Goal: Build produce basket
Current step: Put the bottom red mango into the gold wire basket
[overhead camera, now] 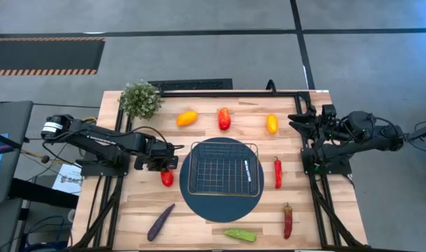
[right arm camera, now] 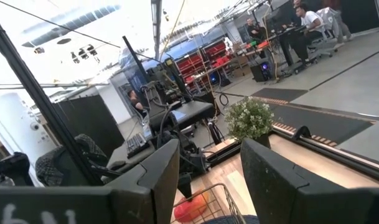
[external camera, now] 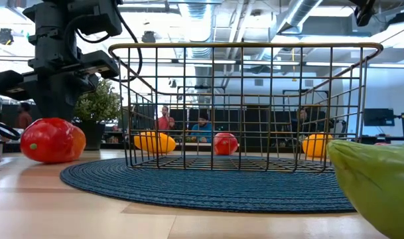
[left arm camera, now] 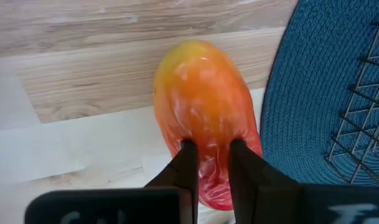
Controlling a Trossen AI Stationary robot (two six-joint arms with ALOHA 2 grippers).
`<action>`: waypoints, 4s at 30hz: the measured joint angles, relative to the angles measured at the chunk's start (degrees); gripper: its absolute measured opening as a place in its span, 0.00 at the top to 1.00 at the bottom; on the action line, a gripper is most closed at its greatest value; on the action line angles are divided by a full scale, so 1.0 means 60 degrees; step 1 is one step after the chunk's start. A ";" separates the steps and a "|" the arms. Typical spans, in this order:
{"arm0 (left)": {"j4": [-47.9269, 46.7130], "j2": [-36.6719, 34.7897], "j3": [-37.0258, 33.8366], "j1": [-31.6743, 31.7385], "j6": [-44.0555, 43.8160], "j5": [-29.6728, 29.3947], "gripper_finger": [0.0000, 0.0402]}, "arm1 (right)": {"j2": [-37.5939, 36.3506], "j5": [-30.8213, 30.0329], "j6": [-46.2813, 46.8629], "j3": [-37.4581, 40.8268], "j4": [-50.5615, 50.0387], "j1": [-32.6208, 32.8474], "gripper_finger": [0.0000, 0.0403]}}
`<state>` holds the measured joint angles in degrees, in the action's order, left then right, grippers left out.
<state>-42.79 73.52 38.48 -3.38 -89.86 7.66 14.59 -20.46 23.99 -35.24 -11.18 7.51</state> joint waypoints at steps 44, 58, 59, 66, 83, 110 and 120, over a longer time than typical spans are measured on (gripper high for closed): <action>-0.1772 -0.0209 0.1789 -0.0062 0.8191 0.1713 0.47 | -0.0004 -0.0087 0.0255 -0.0004 0.0230 -0.0011 0.53; -0.5160 0.0707 0.2381 0.0479 1.1486 -0.1104 0.36 | 0.0000 -0.0635 0.0277 -0.0007 0.0693 -0.0011 0.55; -0.5375 0.0707 0.2404 0.0553 1.1261 -0.1620 0.36 | 0.0000 -0.0650 0.0274 -0.0007 0.0689 -0.0017 0.55; -0.5207 0.0710 0.2419 0.0827 1.0553 -0.2272 0.36 | 0.0004 -0.0687 0.0255 -0.0007 0.0689 -0.0018 0.55; -0.3449 0.0741 0.2419 0.0949 1.0119 -0.0750 0.36 | 0.0004 -0.0687 0.0178 -0.0007 0.0693 -0.0018 0.55; -0.3441 0.0729 0.1441 -0.0066 1.9630 -0.1678 0.30 | 0.0384 -0.0868 0.0936 -0.0004 0.0919 -0.0018 0.55; -0.2567 0.0732 0.1300 -0.0383 1.9803 -0.2023 0.30 | 0.0954 -0.0992 0.1077 -0.0004 0.1242 -0.0025 0.55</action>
<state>-58.20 77.91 46.28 -5.67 28.96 -4.48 20.31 -26.41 30.45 -35.27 -3.73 7.35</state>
